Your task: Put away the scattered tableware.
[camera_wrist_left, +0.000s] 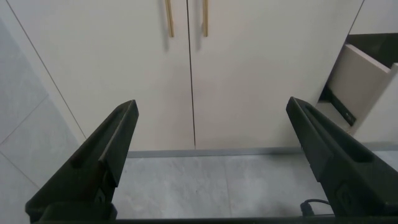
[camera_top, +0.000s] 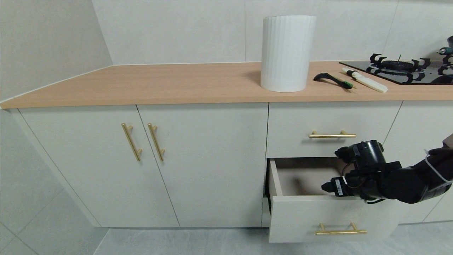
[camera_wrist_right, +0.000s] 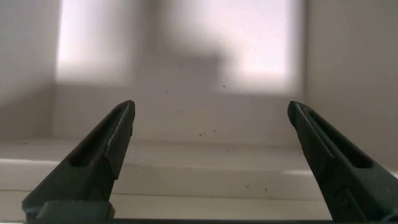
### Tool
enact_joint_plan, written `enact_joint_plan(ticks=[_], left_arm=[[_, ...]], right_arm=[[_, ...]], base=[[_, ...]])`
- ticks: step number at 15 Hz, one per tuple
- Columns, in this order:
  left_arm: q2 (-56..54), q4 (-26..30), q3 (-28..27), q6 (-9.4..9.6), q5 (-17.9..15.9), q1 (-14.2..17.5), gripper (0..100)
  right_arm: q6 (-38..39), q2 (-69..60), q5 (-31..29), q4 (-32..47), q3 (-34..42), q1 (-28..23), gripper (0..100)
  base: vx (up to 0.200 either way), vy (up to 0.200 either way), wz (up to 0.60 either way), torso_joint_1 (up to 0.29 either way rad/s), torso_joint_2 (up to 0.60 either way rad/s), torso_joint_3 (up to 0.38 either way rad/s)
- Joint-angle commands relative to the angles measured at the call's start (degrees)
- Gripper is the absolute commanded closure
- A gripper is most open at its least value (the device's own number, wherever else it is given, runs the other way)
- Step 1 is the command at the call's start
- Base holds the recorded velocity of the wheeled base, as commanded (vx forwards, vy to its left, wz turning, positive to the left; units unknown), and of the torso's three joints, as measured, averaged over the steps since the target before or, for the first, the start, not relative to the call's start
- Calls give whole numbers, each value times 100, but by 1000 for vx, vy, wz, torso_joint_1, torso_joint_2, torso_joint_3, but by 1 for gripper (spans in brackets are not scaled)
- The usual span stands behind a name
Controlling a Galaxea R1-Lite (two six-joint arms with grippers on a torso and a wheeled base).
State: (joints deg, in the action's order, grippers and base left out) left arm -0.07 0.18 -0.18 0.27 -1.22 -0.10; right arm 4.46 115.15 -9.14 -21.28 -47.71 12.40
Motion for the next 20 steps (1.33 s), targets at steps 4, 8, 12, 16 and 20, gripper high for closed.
enact_joint_plan(ticks=[4, 8, 12, 16, 20], left_arm=[[7, -1, 1, 0, -1, 1, 0], [7, -1, 1, 0, -1, 1, 0], [7, -1, 1, 0, -1, 1, 0], [7, -1, 1, 0, -1, 1, 0], [7, -1, 1, 0, -1, 1, 0]], right_arm=[[-262, -687, 9, 1100, 17, 290, 0], [-420, -766, 9, 1715, 25, 465, 0], [-798, -1065, 9, 2665, 43, 580, 0], [-1404, -1337, 9, 3754, 148, 808, 0], [-1466, -1311, -35, 4466, 148, 1195, 0]], base=[[0, 0, 0, 0, 0, 0], [0, 0, 0, 0, 0, 0], [0, 0, 0, 0, 0, 0], [0, 0, 0, 0, 0, 0], [0, 0, 0, 0, 0, 0]])
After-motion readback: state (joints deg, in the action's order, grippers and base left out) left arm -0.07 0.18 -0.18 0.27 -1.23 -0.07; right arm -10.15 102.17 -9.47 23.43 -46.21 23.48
